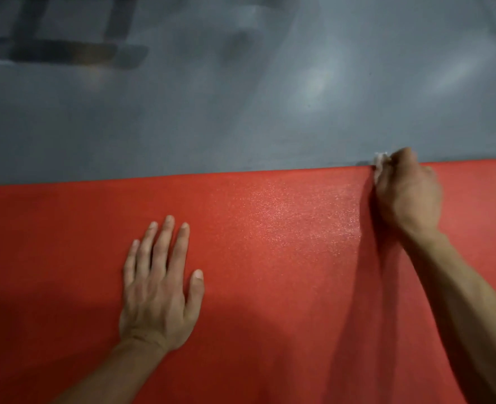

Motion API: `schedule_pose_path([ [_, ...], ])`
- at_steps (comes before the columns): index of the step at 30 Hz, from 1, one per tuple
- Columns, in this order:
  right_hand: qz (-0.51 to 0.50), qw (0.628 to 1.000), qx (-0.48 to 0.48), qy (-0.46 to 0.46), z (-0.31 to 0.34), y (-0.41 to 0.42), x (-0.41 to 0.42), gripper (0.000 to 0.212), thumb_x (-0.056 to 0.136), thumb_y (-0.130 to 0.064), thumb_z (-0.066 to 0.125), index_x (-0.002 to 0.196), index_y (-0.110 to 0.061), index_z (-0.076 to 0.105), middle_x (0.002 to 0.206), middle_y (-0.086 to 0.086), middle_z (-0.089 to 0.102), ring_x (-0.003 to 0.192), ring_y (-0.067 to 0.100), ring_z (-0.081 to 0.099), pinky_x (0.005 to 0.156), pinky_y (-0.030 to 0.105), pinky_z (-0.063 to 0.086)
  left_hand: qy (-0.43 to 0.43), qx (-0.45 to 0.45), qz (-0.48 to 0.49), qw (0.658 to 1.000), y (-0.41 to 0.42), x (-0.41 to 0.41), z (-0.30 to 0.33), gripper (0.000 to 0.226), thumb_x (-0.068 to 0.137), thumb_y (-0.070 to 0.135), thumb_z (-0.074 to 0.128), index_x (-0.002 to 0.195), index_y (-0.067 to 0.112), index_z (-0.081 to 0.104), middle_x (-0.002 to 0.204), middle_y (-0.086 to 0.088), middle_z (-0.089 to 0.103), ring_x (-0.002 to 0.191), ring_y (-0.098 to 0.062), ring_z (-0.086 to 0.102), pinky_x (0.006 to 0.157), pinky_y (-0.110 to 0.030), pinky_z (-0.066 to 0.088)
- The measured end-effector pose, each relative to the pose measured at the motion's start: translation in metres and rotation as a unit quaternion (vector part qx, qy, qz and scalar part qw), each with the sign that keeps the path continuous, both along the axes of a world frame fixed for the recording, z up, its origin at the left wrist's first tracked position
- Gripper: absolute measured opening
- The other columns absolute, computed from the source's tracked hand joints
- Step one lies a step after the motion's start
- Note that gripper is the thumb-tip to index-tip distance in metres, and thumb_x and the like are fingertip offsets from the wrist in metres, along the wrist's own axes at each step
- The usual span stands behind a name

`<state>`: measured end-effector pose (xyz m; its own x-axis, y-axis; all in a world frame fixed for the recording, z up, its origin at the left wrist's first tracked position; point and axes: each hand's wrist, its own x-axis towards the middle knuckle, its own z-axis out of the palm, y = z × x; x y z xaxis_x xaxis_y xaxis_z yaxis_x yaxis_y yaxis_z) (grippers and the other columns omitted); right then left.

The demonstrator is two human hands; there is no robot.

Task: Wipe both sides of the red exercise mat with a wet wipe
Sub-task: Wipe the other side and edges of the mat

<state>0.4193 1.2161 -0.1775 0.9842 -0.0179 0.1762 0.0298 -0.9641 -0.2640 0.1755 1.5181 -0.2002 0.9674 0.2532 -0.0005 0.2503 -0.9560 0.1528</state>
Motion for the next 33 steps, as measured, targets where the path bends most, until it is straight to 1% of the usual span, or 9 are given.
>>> schedule_pose_path([
  [2,-0.007,1.000,0.018,-0.001,0.000,0.019,-0.007,0.015,0.099,-0.023,0.052,0.099,-0.008,0.057,0.087,0.027,0.066,0.080,0.047,0.058,0.064,0.048,0.042,0.003,0.002,0.002,1.000,0.000,-0.001,0.000,0.071,0.094,0.042,0.036,0.159,0.012,0.035,0.168,-0.010,0.026,0.156,-0.031,0.021,0.124,-0.056,0.019],
  [5,0.188,0.982,0.014,-0.010,-0.008,0.095,-0.038,0.008,0.087,-0.007,0.059,0.095,-0.010,0.058,0.078,0.016,0.065,0.072,0.039,0.058,0.061,0.044,0.041,-0.002,-0.001,0.004,1.000,0.000,-0.001,0.000,0.071,0.094,0.042,0.037,0.158,0.011,0.036,0.167,-0.011,0.028,0.155,-0.032,0.023,0.124,-0.056,0.019],
  [9,0.341,0.939,-0.013,-0.042,-0.008,0.113,-0.048,0.012,0.098,-0.024,0.053,0.096,-0.015,0.061,0.077,0.006,0.066,0.072,0.034,0.054,0.065,0.042,0.038,-0.013,-0.004,0.003,1.000,-0.001,0.000,0.000,0.072,0.092,0.042,0.038,0.158,0.011,0.037,0.166,-0.011,0.029,0.154,-0.034,0.025,0.124,-0.056,0.018],
  [16,-0.058,0.994,-0.083,0.034,0.005,-0.071,0.024,0.015,0.097,-0.019,0.044,0.103,-0.006,0.050,0.091,0.037,0.061,0.085,0.053,0.059,0.067,0.051,0.045,-0.013,-0.008,0.003,1.000,-0.001,-0.001,-0.001,0.072,0.092,0.041,0.038,0.157,0.010,0.037,0.166,-0.013,0.029,0.154,-0.034,0.024,0.125,-0.056,0.017],
  [18,-0.066,0.995,-0.060,0.043,0.006,-0.059,0.020,0.017,0.098,-0.019,0.044,0.106,-0.006,0.051,0.096,0.037,0.061,0.089,0.053,0.059,0.070,0.051,0.045,-0.010,-0.011,0.005,1.000,-0.001,0.000,-0.001,0.073,0.092,0.041,0.038,0.158,0.011,0.037,0.166,-0.013,0.029,0.155,-0.033,0.022,0.125,-0.055,0.016],
  [25,0.370,0.928,-0.044,0.014,0.000,0.051,-0.051,0.017,0.098,-0.028,0.048,0.102,-0.016,0.059,0.087,0.006,0.067,0.081,0.034,0.055,0.070,0.042,0.039,-0.016,-0.019,0.010,1.000,-0.001,-0.002,-0.001,0.073,0.092,0.042,0.037,0.158,0.012,0.035,0.167,-0.012,0.026,0.155,-0.033,0.020,0.125,-0.052,0.011],
  [27,0.308,0.950,-0.050,-0.009,0.003,0.006,-0.039,0.017,0.097,-0.026,0.050,0.104,-0.017,0.062,0.086,0.008,0.069,0.082,0.036,0.059,0.072,0.043,0.040,-0.018,-0.023,0.012,1.000,-0.003,-0.001,-0.001,0.073,0.092,0.042,0.036,0.158,0.012,0.035,0.167,-0.012,0.025,0.155,-0.033,0.018,0.125,-0.051,0.010],
  [31,-0.054,0.997,-0.051,0.002,0.003,-0.101,-0.016,0.023,0.099,-0.020,0.042,0.109,-0.006,0.057,0.095,0.027,0.068,0.090,0.048,0.060,0.075,0.051,0.044,-0.031,-0.030,0.013,0.999,-0.003,0.001,-0.002,0.073,0.090,0.042,0.038,0.157,0.012,0.035,0.167,-0.014,0.026,0.154,-0.035,0.019,0.125,-0.051,0.009],
  [33,-0.038,0.998,-0.041,-0.006,-0.001,-0.085,-0.032,0.017,0.100,-0.017,0.045,0.104,-0.005,0.056,0.091,0.025,0.067,0.086,0.046,0.060,0.075,0.049,0.040,-0.030,-0.033,0.009,0.999,-0.004,0.000,-0.003,0.074,0.090,0.042,0.037,0.157,0.012,0.035,0.167,-0.015,0.025,0.154,-0.036,0.018,0.125,-0.051,0.009],
])
